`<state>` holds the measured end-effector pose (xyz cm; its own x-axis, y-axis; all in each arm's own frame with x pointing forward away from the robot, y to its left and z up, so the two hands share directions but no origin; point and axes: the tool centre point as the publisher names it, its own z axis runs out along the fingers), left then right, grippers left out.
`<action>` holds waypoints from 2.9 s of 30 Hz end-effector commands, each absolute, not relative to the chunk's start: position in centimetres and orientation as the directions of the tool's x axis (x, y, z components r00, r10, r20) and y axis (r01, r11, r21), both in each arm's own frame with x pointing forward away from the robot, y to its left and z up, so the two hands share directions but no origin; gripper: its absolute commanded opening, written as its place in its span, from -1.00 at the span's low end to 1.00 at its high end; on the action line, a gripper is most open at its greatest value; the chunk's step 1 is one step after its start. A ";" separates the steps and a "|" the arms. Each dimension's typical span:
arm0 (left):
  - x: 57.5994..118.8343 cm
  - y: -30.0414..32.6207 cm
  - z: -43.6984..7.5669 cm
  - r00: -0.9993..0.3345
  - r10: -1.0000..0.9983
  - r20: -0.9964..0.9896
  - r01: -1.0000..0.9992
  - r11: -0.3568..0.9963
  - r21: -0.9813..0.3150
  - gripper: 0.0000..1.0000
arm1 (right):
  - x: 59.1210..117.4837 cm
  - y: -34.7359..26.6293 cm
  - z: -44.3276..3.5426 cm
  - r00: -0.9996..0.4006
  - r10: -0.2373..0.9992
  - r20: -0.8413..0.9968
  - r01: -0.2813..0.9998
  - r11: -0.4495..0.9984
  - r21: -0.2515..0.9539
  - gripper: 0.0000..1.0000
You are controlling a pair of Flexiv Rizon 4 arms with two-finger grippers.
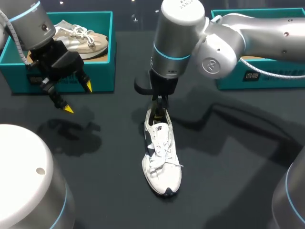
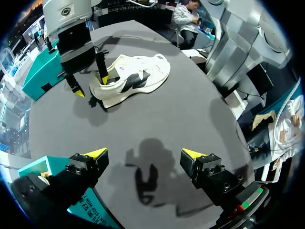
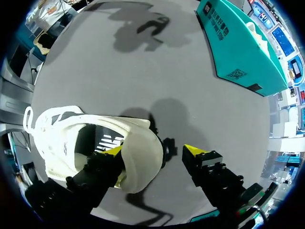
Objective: Take the shoe out of the shoebox, open the shoe tongue, remove and reinsert the insole, then place the shoe into the shoebox
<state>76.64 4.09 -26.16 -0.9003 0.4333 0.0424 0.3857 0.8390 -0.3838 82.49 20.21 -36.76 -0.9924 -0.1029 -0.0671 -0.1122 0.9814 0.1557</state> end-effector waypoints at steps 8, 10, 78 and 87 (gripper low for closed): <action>76.6 4.2 -26.2 -0.900 0.434 0.042 0.387 0.839 -0.382 1.00 | 82.6 20.4 -37.6 -0.993 -0.101 -0.058 -0.108 0.983 0.147 0.37; 76.6 4.2 -26.2 -0.900 0.434 0.042 0.387 0.839 -0.382 1.00 | 82.6 20.5 -37.8 -0.993 -0.104 -0.055 -0.111 0.983 0.145 0.33; 76.6 4.2 -26.2 -0.900 0.434 0.042 0.387 0.839 -0.382 1.00 | 88.3 12.4 -22.4 -0.974 0.069 -0.214 0.045 0.992 0.118 -1.00; 76.6 4.2 -26.2 -0.900 0.434 0.042 0.387 0.839 -0.382 1.00 | 93.9 6.0 -17.4 -0.959 0.090 -0.268 0.075 0.995 0.067 -1.00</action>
<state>76.64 4.09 -26.16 -0.9003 0.4332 0.0424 0.3856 0.8390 -0.3838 93.38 7.98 -19.70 -0.9560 0.0904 -0.2789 0.0760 0.9952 0.0621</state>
